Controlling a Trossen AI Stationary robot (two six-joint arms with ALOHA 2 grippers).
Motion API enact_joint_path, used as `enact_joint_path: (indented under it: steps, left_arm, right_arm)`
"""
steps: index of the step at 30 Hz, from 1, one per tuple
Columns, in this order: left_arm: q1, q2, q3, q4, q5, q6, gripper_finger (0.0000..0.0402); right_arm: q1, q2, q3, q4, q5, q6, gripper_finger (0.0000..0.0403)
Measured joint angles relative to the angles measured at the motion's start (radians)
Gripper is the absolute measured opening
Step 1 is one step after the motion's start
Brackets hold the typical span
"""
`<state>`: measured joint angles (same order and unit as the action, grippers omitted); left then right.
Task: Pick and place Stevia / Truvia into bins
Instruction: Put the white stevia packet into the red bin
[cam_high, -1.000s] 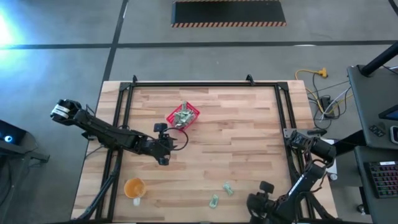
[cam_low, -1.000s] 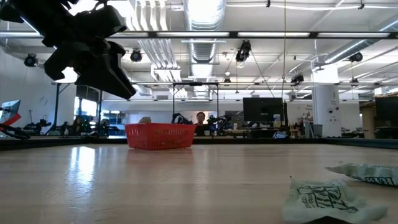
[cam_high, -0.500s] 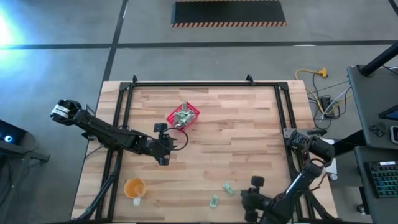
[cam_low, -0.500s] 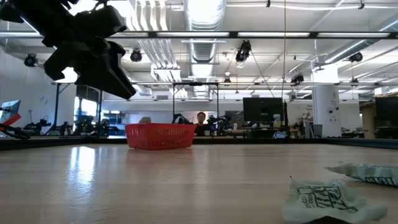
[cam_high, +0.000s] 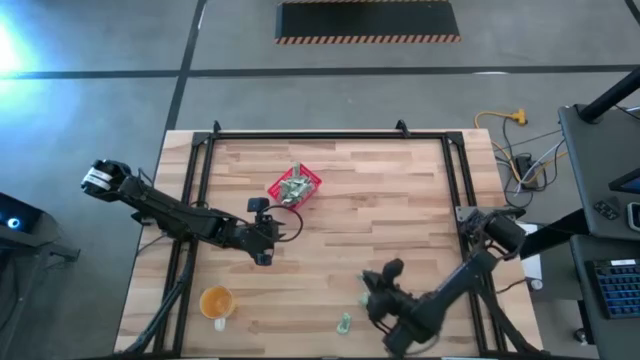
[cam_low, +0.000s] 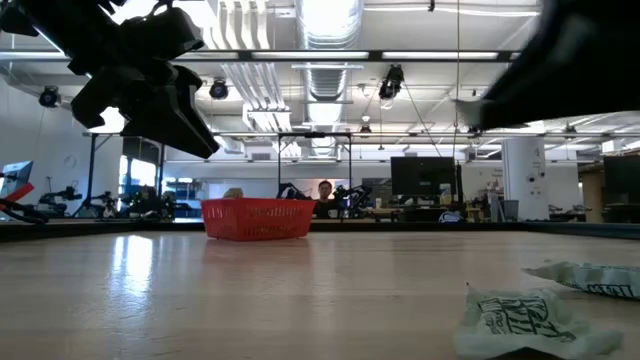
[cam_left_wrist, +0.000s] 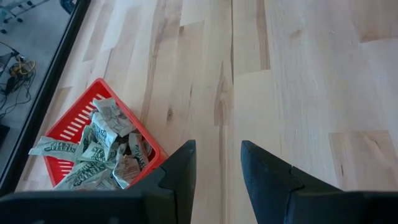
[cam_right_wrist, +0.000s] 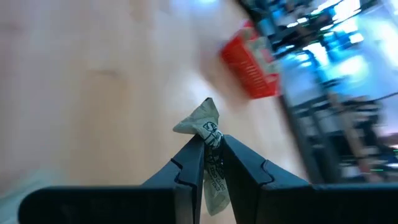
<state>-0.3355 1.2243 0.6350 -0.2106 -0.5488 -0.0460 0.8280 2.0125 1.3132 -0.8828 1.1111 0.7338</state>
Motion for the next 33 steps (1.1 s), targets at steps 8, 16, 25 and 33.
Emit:
enact_joint_path:
  steps: [8, 16, 25, 33]
  left_arm:
    - [0.000, 0.000, 0.000, -0.010, -0.010, 0.006, 0.0110]
    - [0.000, 0.000, 0.000, -0.017, -0.011, -0.001, 0.0110]
    - [0.000, 0.000, 0.000, 0.000, -0.057, -0.032, 0.0110]
    - [0.000, 0.000, 0.000, -0.025, -0.071, -0.136, 0.0110]
  right_arm:
    - [-0.215, -0.008, 0.000, -0.004, 0.097, -0.175, 0.0048]
    - [-0.456, -0.057, 0.000, -0.003, 0.098, -0.289, 0.0048]
    - [-0.674, -0.137, 0.000, 0.020, 0.104, -0.373, 0.0048]
    - [-0.839, -0.147, -0.001, 0.264, 0.014, -0.630, 0.0047]
